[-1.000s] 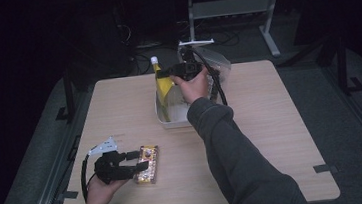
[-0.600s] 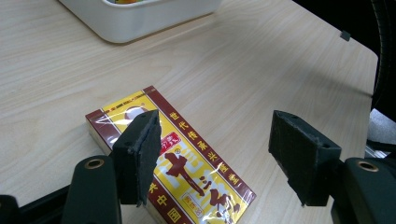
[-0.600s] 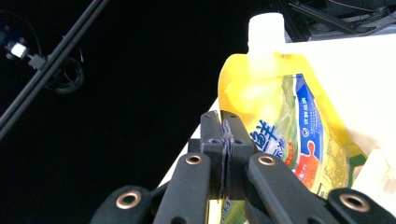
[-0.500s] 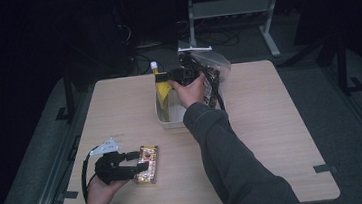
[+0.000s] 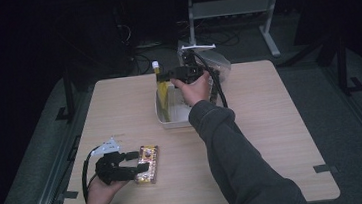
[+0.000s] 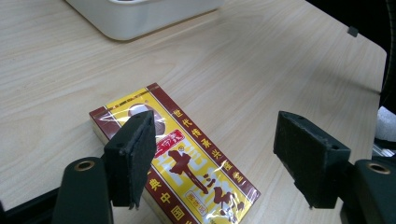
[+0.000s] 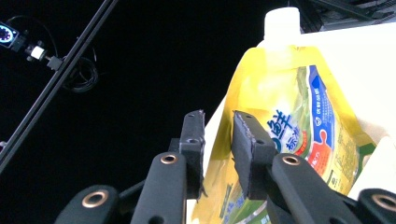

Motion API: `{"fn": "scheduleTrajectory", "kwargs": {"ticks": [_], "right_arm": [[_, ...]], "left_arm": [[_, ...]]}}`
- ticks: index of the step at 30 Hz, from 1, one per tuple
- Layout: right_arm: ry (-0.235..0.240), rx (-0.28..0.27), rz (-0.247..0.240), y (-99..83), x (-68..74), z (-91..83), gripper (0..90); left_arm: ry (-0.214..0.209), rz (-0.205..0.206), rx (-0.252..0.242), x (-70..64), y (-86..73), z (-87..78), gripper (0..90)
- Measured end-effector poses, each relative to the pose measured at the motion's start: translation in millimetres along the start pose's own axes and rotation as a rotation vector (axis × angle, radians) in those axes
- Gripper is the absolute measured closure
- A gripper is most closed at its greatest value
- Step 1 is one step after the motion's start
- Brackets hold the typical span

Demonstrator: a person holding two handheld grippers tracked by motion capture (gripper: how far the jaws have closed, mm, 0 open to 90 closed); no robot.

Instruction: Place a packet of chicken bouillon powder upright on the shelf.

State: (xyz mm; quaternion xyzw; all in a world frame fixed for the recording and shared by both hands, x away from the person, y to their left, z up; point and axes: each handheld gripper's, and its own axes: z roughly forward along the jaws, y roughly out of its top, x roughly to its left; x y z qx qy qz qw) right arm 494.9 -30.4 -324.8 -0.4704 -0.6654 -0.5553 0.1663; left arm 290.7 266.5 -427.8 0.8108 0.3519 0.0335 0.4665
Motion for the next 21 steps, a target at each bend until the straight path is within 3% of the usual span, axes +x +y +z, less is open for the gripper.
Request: {"fn": "scheduleTrajectory", "kwargs": {"ticks": [10, 21], "right_arm": [[0.029, 0.010, -0.006, 0.1, 7.0, -10.5, 71.2], [0.029, 0.027, -0.029, -1.5, 13.2, -15.5, 70.7]], "left_arm": [[0.011, -0.002, -0.007, 0.1, 0.5, -1.1, 27.6], [0.015, 0.002, -0.004, -1.3, 0.5, -1.3, 27.1]]}}
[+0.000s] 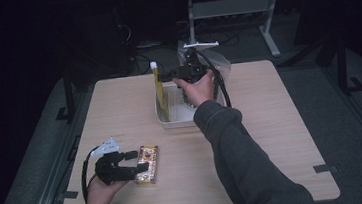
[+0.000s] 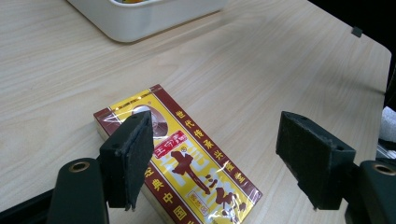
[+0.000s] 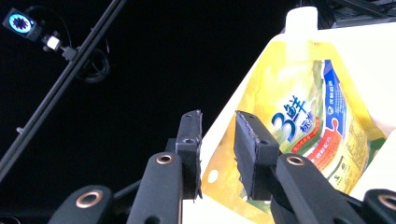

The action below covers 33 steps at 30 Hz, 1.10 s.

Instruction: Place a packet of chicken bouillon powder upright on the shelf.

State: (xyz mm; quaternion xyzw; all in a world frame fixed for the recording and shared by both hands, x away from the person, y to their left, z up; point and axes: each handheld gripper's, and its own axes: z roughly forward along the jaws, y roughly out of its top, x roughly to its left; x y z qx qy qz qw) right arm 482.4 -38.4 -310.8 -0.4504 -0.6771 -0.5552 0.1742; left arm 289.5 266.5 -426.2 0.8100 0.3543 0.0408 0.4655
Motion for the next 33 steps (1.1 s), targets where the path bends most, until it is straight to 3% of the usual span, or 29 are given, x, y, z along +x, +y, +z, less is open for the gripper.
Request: {"fn": "scheduleTrajectory", "kwargs": {"ticks": [11, 33], "right_arm": [[0.015, 0.021, -0.010, -5.0, 3.4, -7.1, 68.5], [0.057, 0.061, -0.019, -32.8, 6.2, -40.2, 59.2]], "left_arm": [[0.005, 0.001, -0.006, 0.1, 0.2, -1.4, 26.6], [0.008, 0.023, 0.000, -6.9, 2.8, 0.9, 24.2]]}}
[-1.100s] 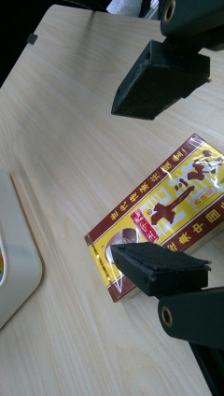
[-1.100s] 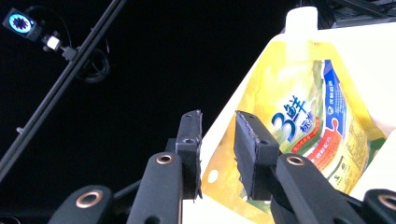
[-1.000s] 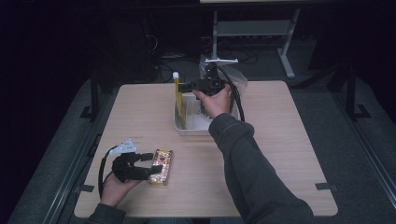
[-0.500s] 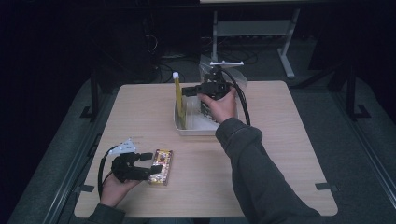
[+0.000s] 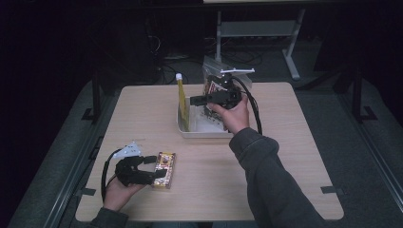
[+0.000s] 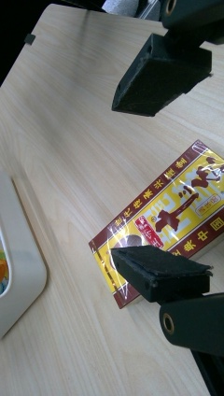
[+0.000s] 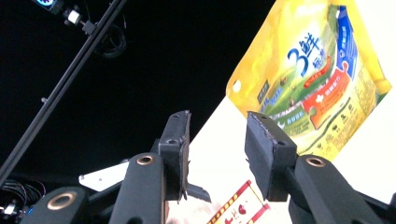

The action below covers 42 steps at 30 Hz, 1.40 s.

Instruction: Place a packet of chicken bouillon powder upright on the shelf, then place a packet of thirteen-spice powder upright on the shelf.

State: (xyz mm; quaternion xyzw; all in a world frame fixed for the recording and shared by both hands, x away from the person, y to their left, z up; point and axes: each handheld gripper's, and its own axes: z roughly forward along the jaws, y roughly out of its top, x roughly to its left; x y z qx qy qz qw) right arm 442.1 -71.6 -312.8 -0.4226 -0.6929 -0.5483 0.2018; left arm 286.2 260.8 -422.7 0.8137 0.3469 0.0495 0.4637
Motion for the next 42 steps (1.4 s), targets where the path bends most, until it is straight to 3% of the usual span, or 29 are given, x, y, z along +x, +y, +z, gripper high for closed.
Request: {"fn": "scheduleTrajectory", "kwargs": {"ticks": [12, 27, 42], "right_arm": [[0.014, 0.020, -0.005, -15.9, 2.9, -13.0, 56.0], [0.016, 0.052, 0.033, -58.6, -17.5, -32.5, 54.8], [-0.010, 0.078, 0.034, -87.5, -28.4, -39.6, 53.5]], "left_arm": [[0.012, -0.003, -0.009, -2.0, -0.4, -1.1, 23.6], [0.019, -0.002, 0.004, -3.1, -1.1, 0.4, 22.7], [0.107, -0.014, 0.072, -1.8, -9.6, 13.6, 17.5]]}}
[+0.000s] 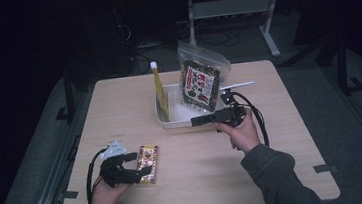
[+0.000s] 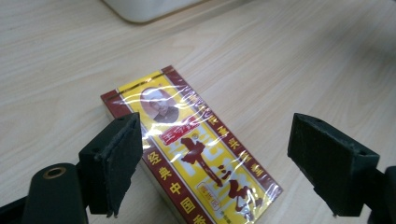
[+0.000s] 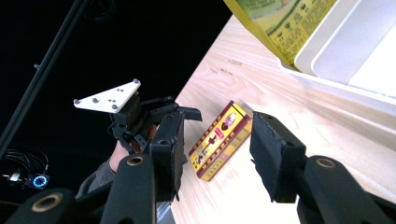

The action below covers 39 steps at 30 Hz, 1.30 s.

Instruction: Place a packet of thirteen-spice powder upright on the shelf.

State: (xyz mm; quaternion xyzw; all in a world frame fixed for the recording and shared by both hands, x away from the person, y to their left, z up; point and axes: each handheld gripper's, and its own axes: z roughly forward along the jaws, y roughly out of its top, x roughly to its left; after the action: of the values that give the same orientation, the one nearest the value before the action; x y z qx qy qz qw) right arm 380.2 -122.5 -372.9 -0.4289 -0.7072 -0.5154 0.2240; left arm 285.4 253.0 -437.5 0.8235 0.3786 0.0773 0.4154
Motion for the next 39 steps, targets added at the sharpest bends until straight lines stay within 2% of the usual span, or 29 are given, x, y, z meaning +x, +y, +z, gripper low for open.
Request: {"fn": "scheduleTrajectory", "kwargs": {"ticks": [3, 8, 15, 22, 34, 39], "right_arm": [[-0.006, 0.003, -0.002, -3.2, -0.8, 0.5, 53.2], [-0.016, 0.016, -0.002, -8.7, -3.1, 3.8, 53.1], [-0.012, 0.017, -0.008, -9.8, -1.9, 5.3, 52.9], [-0.007, 0.026, -0.022, -11.4, -0.3, 8.4, 52.2], [-0.010, 0.051, -0.044, -11.8, 2.8, 15.8, 50.9], [-0.012, 0.068, -0.057, -12.6, 3.2, 21.1, 49.8]], "left_arm": [[0.031, -0.009, 0.020, -0.8, -2.2, 4.9, 17.8], [0.055, -0.035, 0.035, -1.8, -2.9, 10.5, 17.2], [0.092, -0.038, 0.053, -4.6, -2.3, 17.1, 15.1], [0.118, -0.001, 0.084, -7.5, -3.6, 24.5, 14.4], [0.132, 0.025, 0.117, -12.1, -2.7, 30.0, 15.7], [0.112, 0.031, 0.143, -13.1, -3.0, 32.2, 22.3]]}}
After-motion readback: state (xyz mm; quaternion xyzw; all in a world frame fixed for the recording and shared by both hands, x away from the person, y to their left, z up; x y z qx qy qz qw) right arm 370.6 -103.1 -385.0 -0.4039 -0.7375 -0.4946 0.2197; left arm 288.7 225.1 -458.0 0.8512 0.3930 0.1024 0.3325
